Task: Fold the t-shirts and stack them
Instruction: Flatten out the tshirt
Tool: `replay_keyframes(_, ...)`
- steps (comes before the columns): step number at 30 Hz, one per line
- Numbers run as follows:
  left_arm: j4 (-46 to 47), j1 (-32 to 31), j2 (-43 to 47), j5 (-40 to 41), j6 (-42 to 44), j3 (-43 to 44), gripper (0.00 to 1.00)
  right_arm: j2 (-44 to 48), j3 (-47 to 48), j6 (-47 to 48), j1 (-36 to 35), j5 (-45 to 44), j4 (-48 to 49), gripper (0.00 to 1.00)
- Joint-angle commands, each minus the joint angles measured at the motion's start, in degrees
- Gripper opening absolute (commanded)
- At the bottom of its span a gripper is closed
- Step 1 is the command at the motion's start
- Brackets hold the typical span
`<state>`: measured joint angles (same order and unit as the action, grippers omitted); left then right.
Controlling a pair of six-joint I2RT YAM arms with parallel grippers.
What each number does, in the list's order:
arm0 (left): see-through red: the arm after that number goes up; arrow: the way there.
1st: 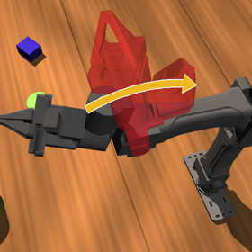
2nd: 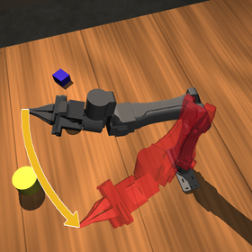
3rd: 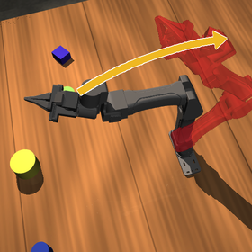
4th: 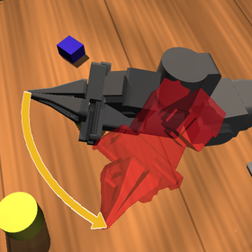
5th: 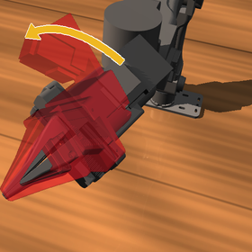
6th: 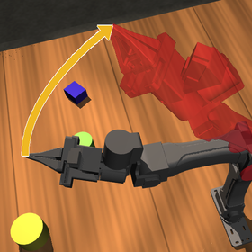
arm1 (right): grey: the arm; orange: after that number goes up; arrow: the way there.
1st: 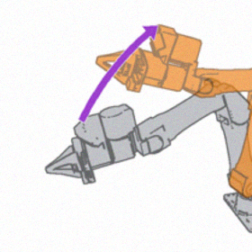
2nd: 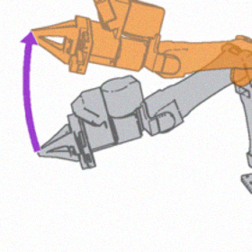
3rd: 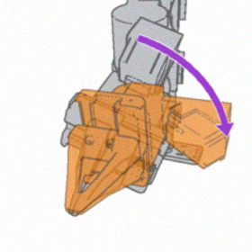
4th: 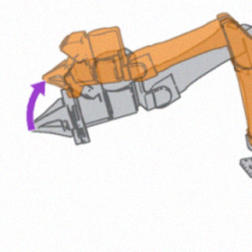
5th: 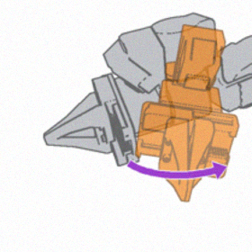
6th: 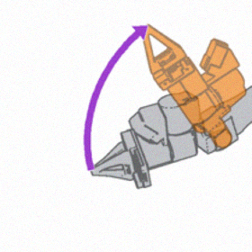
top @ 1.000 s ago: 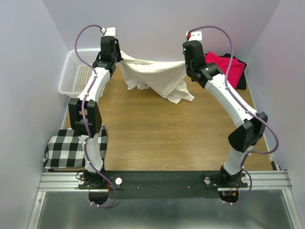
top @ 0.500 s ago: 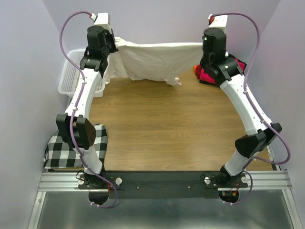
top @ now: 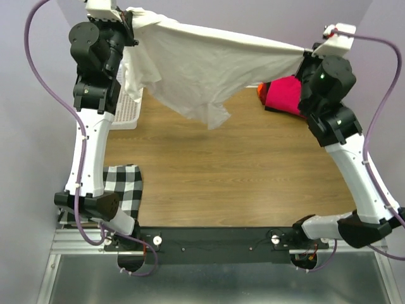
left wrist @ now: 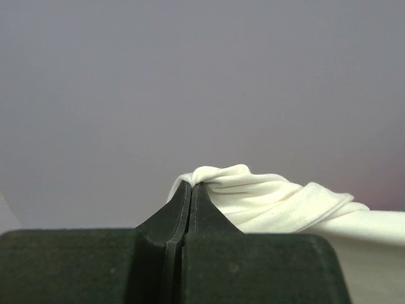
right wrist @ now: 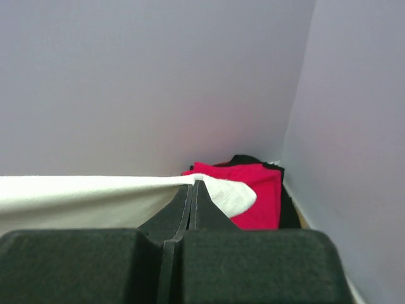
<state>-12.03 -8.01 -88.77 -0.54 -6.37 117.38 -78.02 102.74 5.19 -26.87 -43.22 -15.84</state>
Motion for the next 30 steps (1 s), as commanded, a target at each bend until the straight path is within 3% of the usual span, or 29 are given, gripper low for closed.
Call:
replay_keyframes(1, 3.3, 0.6, -3.5, 0.8, 1.8, 3.9, 0.00, 3.6, -9.7, -8.2, 0.8, -2.4, 3.9, 0.01)
replay_keyframes(9, 4.1, -3.0, -25.0, -7.0, -2.2, 7.9, 0.00, 6.0, -31.3, -27.3, 0.8, -11.8, 3.4, 0.01)
replay_keyframes(14, 4.8, -7.9, -40.5, -9.2, -2.4, 11.0, 0.00, 0.3, -35.8, -31.3, 1.0, -13.4, 1.3, 0.01)
replay_keyframes(20, 4.2, -9.3, -53.7, -10.3, -6.8, 14.9, 0.00, -7.9, -36.8, -31.9, 1.7, -12.5, -2.3, 0.01)
replay_keyframes(21, 4.3, -9.3, -54.1, -9.9, -7.3, 14.4, 0.14, -9.1, -36.5, -33.3, 1.7, -12.2, -3.3, 0.01)
replay_keyframes(23, 5.1, -9.3, -53.4, -9.0, -7.4, 12.9, 0.31, -10.9, -35.3, -34.5, 2.3, -11.0, -5.9, 0.01)
replay_keyframes(24, 7.0, -9.3, -52.7, -8.1, -7.1, 10.3, 0.53, -12.7, -35.0, -35.6, 2.4, -10.0, -6.6, 0.01)
replay_keyframes(25, 8.0, -9.2, -51.8, -7.7, -6.6, 9.1, 0.86, -13.5, -34.5, -35.9, 2.7, -9.5, -7.2, 0.01)
replay_keyframes(27, 9.1, -9.2, -49.3, -6.0, -5.2, 7.5, 0.97, -15.5, -33.2, -36.2, 3.1, -8.3, -8.2, 0.01)
replay_keyframes(30, 9.1, -9.2, -46.3, -4.2, -3.8, 6.7, 0.97, -19.3, -30.8, -37.8, 3.8, -6.7, -10.9, 0.01)
